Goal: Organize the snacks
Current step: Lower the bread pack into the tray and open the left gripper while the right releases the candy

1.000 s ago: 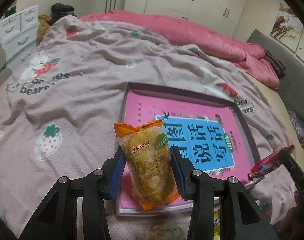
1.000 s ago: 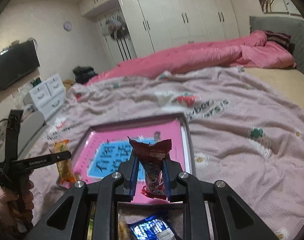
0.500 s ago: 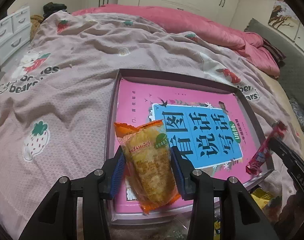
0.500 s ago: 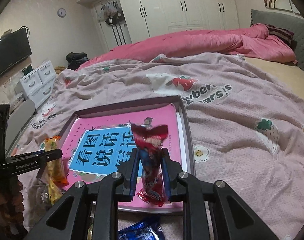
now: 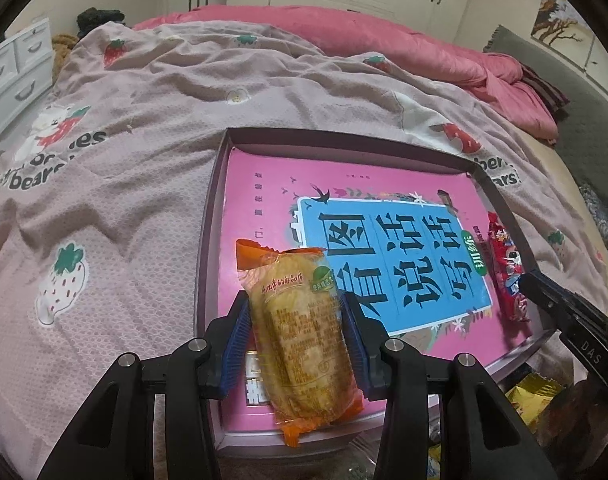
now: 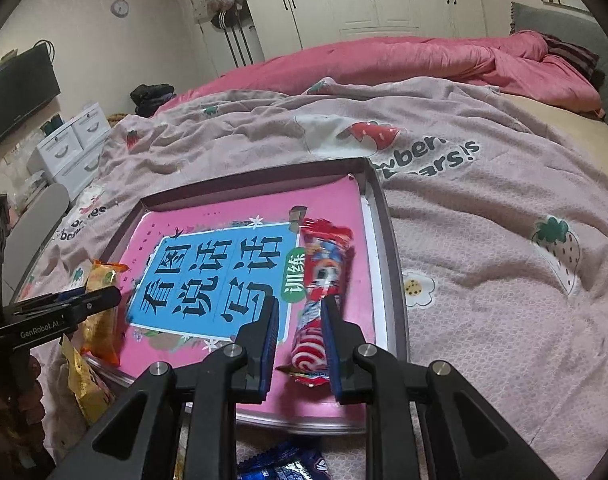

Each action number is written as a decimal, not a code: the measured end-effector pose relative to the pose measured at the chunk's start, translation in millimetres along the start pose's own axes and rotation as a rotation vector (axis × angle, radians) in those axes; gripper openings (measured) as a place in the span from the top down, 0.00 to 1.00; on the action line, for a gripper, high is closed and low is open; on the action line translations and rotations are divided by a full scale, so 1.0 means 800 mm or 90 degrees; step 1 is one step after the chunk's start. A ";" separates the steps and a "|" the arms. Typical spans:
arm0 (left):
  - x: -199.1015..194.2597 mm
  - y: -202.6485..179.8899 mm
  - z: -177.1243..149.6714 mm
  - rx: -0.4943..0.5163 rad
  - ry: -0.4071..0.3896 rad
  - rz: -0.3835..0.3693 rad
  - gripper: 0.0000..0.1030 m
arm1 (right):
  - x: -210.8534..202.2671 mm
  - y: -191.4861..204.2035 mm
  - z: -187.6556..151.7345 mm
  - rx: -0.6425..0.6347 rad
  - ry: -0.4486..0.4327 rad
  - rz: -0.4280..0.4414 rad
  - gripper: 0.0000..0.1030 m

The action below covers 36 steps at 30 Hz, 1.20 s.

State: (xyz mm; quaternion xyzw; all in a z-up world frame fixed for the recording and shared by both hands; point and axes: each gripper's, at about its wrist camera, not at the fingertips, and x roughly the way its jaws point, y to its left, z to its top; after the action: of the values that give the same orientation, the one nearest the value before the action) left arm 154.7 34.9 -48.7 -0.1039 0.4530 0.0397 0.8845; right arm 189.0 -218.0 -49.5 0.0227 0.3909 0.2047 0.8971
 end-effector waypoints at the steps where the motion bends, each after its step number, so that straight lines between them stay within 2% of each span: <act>1: 0.000 0.000 0.000 0.001 0.001 -0.001 0.55 | 0.000 0.000 0.000 0.001 0.001 0.001 0.79; 8: -0.001 -0.002 -0.002 0.001 0.013 -0.017 0.52 | -0.004 0.000 -0.001 0.003 0.000 0.003 0.78; 16: -0.008 0.001 -0.002 -0.008 0.014 -0.026 0.43 | -0.011 0.000 0.001 -0.001 -0.008 0.007 0.70; 26: -0.032 0.006 -0.001 -0.014 0.002 -0.035 0.42 | -0.028 0.001 0.006 0.002 -0.033 0.024 0.61; 27: -0.034 0.007 0.000 -0.015 0.001 -0.036 0.41 | -0.030 0.002 0.006 0.001 -0.036 0.027 0.61; 29: -0.040 0.010 0.000 -0.019 -0.003 -0.038 0.31 | -0.033 0.004 0.006 -0.002 -0.040 0.028 0.60; 36: -0.055 0.018 -0.002 -0.026 -0.006 -0.048 0.31 | -0.043 0.012 0.005 -0.017 -0.053 0.037 0.58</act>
State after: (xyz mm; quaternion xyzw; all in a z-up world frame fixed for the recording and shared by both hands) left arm 125.7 49.4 -16.1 -0.1385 0.4440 0.0161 0.8851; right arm 167.8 -222.1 -21.0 0.0308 0.3495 0.2344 0.9066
